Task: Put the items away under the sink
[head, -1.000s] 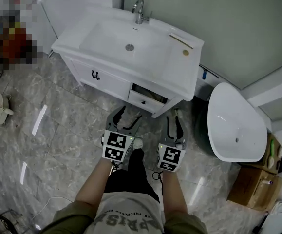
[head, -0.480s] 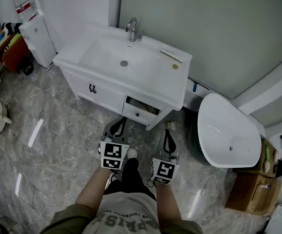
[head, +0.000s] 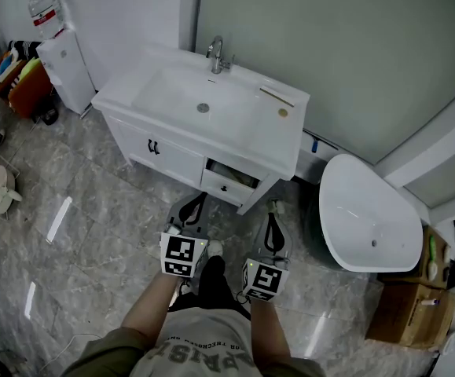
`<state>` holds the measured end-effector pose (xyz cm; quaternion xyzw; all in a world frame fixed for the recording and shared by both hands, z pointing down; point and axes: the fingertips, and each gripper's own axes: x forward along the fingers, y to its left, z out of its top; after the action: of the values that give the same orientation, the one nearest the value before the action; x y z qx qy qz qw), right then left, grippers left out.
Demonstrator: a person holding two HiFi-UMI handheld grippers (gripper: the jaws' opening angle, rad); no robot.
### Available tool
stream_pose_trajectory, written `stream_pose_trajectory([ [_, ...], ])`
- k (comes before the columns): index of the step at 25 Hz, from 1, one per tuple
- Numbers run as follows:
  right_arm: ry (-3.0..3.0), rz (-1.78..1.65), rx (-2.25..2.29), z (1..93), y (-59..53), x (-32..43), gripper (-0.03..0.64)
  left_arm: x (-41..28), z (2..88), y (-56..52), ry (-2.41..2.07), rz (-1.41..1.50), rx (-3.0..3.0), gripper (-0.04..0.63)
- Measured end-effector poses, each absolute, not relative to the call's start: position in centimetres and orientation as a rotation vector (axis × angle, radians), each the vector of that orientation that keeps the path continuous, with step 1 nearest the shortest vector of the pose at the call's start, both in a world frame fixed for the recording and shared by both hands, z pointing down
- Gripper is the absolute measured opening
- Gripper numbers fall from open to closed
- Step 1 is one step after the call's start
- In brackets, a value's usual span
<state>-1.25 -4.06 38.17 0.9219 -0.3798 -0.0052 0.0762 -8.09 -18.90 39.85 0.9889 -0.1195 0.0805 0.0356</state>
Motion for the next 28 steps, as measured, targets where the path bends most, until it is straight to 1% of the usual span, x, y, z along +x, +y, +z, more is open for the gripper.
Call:
stream_pose_trajectory([
  [9, -1.101, -0.052, 2.756, 37.1, -4.1, -1.5, 0.002, -8.1, 38.2, -18.7, -0.365, 0.212, 3.067, 0.009],
  [28, -1.022, -0.113, 2.744, 35.5, -4.6, -1.2, -0.002, -7.6, 38.2, -19.2, -0.365, 0.224, 3.043, 0.009],
])
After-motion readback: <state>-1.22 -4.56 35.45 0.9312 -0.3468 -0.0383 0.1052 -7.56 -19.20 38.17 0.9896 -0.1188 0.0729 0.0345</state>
